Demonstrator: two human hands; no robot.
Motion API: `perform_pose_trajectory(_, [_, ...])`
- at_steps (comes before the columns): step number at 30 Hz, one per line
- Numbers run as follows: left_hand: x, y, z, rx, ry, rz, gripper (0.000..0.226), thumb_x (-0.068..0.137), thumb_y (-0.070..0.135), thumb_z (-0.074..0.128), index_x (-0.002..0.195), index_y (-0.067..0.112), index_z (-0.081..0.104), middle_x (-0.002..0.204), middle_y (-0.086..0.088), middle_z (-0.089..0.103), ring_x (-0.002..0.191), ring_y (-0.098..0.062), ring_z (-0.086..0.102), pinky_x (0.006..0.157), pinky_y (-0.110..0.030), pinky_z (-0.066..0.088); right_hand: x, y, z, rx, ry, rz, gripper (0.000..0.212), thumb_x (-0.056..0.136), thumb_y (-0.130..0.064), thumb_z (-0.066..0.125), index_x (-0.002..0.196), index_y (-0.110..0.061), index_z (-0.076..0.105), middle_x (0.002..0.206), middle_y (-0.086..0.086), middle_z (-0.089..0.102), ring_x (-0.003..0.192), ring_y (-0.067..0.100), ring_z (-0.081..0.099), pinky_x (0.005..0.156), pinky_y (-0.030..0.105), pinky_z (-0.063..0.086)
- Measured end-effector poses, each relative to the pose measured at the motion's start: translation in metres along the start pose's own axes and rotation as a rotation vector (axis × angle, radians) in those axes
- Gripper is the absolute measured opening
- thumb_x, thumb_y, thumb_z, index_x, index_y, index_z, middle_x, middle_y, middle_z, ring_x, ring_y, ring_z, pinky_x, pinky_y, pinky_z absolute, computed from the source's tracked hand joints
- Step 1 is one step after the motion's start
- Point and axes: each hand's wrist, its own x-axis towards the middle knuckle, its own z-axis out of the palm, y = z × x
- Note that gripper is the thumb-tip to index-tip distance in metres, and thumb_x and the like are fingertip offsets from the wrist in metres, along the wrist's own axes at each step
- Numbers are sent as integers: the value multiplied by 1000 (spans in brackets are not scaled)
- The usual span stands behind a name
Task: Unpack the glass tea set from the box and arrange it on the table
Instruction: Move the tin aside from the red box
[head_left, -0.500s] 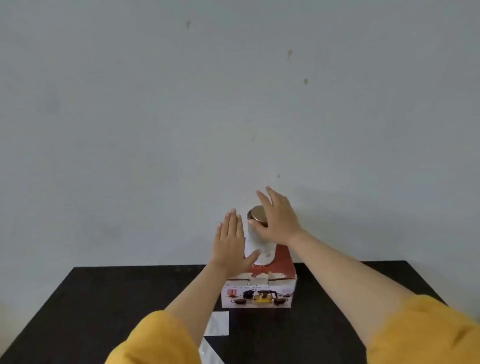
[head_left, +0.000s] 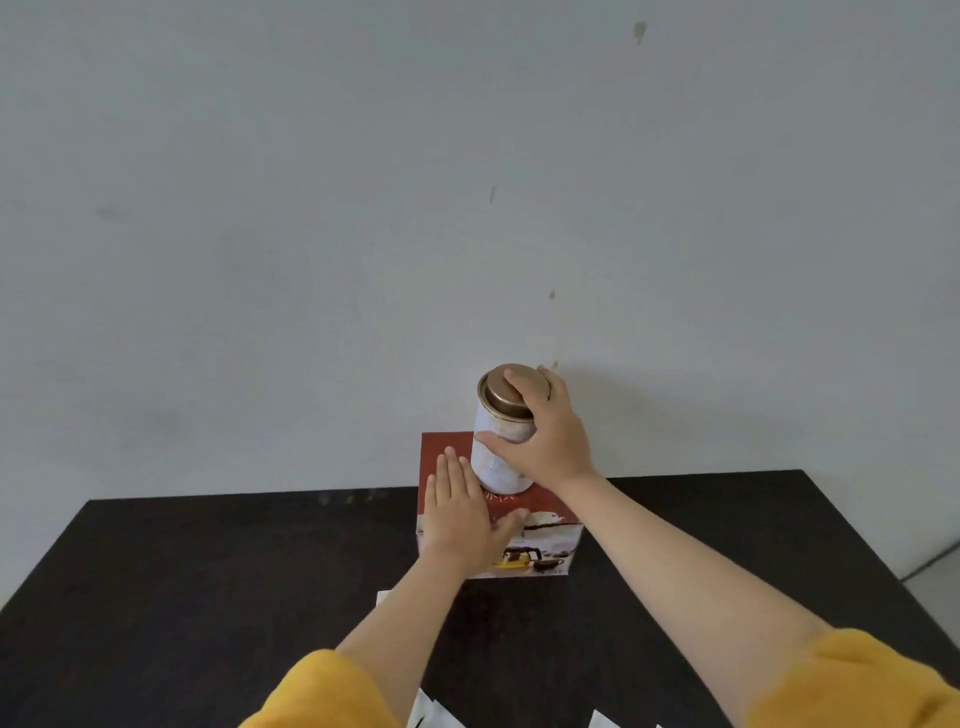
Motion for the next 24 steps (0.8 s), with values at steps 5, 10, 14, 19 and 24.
perform_pose_trajectory(5, [0,1,-3,25,-40,-3,106,79,81,8,149,3,-9,157,-19,-14,145,-32,-13,117,-44,-1,4,4,-5,64,-41,30,74,68,-43,80,132,-35,44,147,1,30,134,17,38,99,39,48])
perform_pose_trajectory(10, [-12,21,-6,15,-38,-3,82,93,62,11,150,4,-2,157,-22,-8,145,-37,-7,118,-47,7,-11,37,-52,24,14,30,75,68,-43,80,134,-34,44,149,3,29,135,21,37,97,40,48])
perform_pose_trajectory(14, [-13,57,-7,12,3,47,77,95,58,15,150,5,4,157,-22,-4,146,-36,-4,117,-46,7,-27,85,-101,-6,54,85,74,68,-43,80,131,-39,41,148,2,29,136,20,35,96,43,49])
perform_pose_trajectory(19, [-1,115,-1,20,24,57,77,95,58,15,151,7,0,158,-18,-8,146,-33,-6,117,-45,6,-57,158,-153,-72,25,210,77,70,-45,78,136,-36,38,148,2,26,135,22,36,97,41,47])
perform_pose_trajectory(24, [7,137,14,35,61,-78,79,94,59,16,150,5,0,159,-15,-5,147,-29,-4,118,-44,6,-86,237,-188,-113,-16,326,84,72,-44,79,142,-28,37,152,8,22,138,27,32,104,41,42])
